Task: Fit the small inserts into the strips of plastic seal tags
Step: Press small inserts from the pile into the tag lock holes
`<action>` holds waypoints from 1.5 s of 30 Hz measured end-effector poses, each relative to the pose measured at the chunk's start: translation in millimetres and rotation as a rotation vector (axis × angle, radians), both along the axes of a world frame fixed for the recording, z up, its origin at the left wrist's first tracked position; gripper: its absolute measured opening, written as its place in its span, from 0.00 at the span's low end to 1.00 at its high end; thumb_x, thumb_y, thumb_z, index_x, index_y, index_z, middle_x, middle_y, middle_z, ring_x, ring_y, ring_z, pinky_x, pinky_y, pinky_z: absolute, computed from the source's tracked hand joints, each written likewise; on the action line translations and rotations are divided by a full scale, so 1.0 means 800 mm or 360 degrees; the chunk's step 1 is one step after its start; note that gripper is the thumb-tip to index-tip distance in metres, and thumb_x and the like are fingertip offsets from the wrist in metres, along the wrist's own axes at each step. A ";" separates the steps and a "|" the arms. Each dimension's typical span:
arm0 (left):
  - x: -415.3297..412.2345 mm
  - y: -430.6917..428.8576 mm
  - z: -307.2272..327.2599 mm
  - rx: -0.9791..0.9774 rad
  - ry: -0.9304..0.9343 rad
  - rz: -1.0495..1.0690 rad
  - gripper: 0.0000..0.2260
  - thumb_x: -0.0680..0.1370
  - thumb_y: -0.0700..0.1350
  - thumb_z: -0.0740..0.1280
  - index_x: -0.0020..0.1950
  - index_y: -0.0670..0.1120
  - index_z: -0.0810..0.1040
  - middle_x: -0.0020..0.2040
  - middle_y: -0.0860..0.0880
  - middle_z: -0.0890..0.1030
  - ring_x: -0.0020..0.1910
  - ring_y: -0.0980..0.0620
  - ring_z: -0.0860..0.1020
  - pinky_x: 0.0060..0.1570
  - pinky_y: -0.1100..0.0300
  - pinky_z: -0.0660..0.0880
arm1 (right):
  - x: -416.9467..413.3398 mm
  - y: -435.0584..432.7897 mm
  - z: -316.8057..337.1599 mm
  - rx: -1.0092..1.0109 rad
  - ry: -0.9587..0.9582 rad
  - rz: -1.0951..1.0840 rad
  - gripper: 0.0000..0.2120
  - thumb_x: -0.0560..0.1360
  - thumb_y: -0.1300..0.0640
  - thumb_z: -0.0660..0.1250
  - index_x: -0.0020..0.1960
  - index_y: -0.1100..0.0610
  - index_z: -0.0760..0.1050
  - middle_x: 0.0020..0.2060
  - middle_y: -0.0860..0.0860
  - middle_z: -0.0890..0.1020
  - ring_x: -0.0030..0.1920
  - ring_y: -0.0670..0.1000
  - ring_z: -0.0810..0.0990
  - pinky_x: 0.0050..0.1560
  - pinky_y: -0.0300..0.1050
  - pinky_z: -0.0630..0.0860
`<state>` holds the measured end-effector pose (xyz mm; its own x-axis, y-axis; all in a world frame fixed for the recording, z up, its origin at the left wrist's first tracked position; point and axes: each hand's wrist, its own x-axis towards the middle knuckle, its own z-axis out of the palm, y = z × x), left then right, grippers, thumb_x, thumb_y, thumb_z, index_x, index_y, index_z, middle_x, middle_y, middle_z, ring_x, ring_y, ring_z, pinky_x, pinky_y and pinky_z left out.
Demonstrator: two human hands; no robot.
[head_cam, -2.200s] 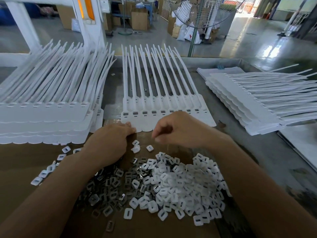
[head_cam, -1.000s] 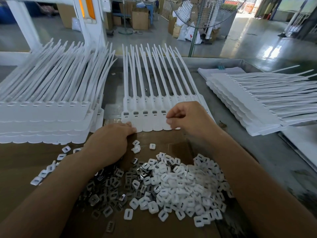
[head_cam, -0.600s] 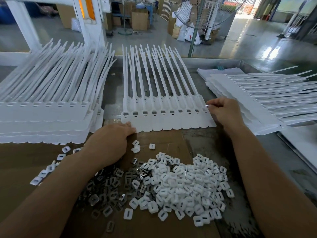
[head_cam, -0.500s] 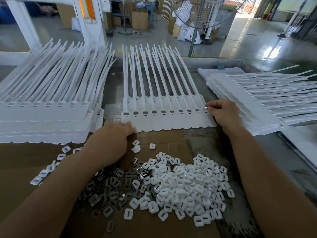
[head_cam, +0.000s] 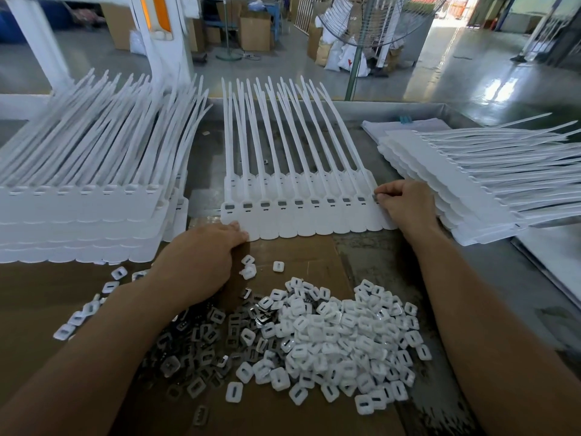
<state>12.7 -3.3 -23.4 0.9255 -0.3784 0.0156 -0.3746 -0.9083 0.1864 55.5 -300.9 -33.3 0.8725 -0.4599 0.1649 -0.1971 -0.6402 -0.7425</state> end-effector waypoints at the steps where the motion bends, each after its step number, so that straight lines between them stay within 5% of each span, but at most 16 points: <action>1: 0.000 0.000 0.000 0.0005 0.0004 -0.0001 0.22 0.78 0.38 0.54 0.70 0.55 0.64 0.72 0.56 0.61 0.71 0.55 0.60 0.68 0.58 0.58 | 0.000 0.000 -0.001 -0.0023 -0.0002 -0.0011 0.08 0.73 0.60 0.67 0.50 0.56 0.81 0.49 0.51 0.83 0.52 0.51 0.78 0.57 0.49 0.74; 22: -0.002 0.002 -0.001 0.0025 0.0002 -0.0006 0.22 0.79 0.38 0.53 0.71 0.54 0.63 0.72 0.56 0.61 0.70 0.55 0.61 0.67 0.58 0.59 | 0.009 -0.001 -0.010 -0.0171 0.0074 -0.0060 0.09 0.76 0.58 0.60 0.51 0.53 0.78 0.50 0.49 0.81 0.47 0.46 0.72 0.47 0.41 0.66; 29: 0.001 -0.001 0.001 0.0006 0.0032 0.0004 0.22 0.78 0.38 0.54 0.71 0.54 0.63 0.73 0.55 0.61 0.71 0.55 0.60 0.68 0.57 0.58 | 0.010 -0.002 -0.007 -0.0281 0.0119 -0.0005 0.08 0.75 0.60 0.61 0.44 0.50 0.76 0.48 0.48 0.81 0.45 0.46 0.73 0.45 0.40 0.65; 45: 0.001 -0.003 0.002 0.0012 0.0017 0.0013 0.22 0.78 0.38 0.54 0.70 0.55 0.64 0.72 0.56 0.61 0.71 0.54 0.61 0.68 0.56 0.60 | 0.007 0.002 -0.001 -0.0140 0.0049 -0.0110 0.09 0.74 0.58 0.67 0.54 0.54 0.78 0.54 0.50 0.81 0.55 0.51 0.77 0.50 0.42 0.69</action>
<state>13.6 -5.6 -21.8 0.9286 -0.3711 0.0027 -0.3652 -0.9126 0.1835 61.1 -299.1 -34.2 0.8445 -0.5041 0.1809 -0.2651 -0.6869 -0.6767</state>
